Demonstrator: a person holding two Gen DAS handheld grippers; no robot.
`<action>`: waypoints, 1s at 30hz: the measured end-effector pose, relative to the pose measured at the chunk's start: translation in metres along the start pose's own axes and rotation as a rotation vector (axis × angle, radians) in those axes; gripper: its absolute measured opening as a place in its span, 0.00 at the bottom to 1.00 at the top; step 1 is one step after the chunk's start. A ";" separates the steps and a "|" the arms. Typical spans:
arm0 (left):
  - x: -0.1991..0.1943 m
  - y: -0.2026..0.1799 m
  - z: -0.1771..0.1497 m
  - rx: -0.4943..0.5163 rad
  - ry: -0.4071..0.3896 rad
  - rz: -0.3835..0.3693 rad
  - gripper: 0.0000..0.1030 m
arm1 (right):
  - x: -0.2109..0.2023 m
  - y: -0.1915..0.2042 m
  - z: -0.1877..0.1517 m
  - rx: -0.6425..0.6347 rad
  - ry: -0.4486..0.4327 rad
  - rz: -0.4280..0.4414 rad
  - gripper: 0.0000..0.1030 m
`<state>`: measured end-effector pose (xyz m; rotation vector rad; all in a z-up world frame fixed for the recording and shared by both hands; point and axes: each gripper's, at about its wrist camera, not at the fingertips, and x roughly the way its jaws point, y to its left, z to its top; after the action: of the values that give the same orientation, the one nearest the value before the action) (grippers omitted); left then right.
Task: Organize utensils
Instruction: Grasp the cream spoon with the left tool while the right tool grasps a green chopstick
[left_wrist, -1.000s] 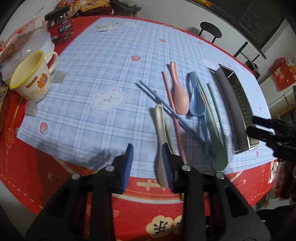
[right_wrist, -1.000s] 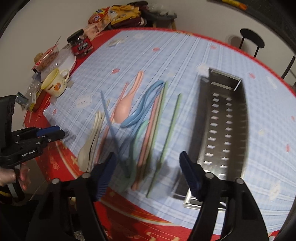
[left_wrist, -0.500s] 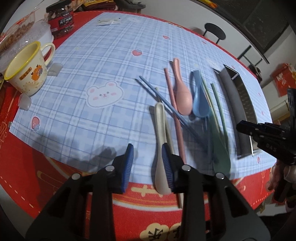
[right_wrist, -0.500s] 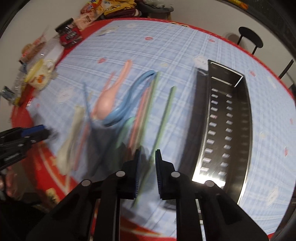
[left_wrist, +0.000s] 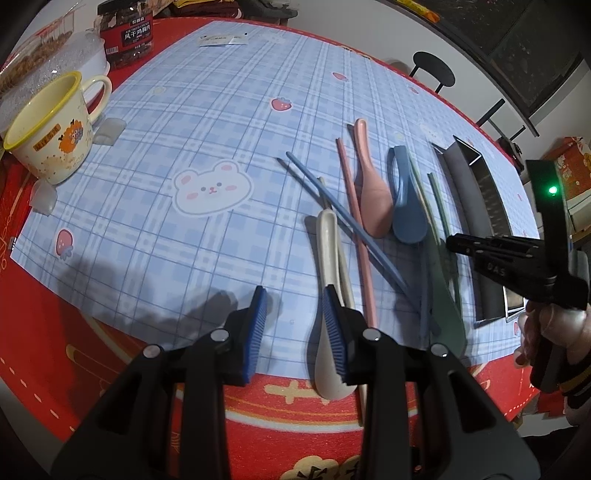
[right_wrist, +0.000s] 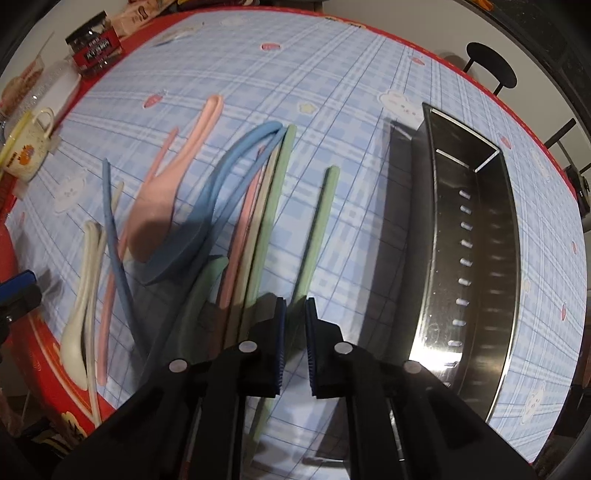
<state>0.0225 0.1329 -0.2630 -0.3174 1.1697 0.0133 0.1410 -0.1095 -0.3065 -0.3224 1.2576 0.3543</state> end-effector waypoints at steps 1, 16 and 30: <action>0.000 0.000 0.000 0.000 0.002 -0.002 0.33 | 0.001 0.000 -0.002 0.001 -0.005 0.001 0.09; 0.009 -0.018 0.000 0.045 0.031 -0.049 0.32 | -0.011 -0.003 -0.050 0.091 0.034 0.159 0.07; 0.012 -0.024 -0.012 0.107 0.103 -0.076 0.18 | -0.018 -0.010 -0.063 0.098 0.002 0.201 0.07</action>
<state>0.0206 0.1053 -0.2728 -0.2700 1.2544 -0.1328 0.0858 -0.1468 -0.3067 -0.1126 1.3078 0.4622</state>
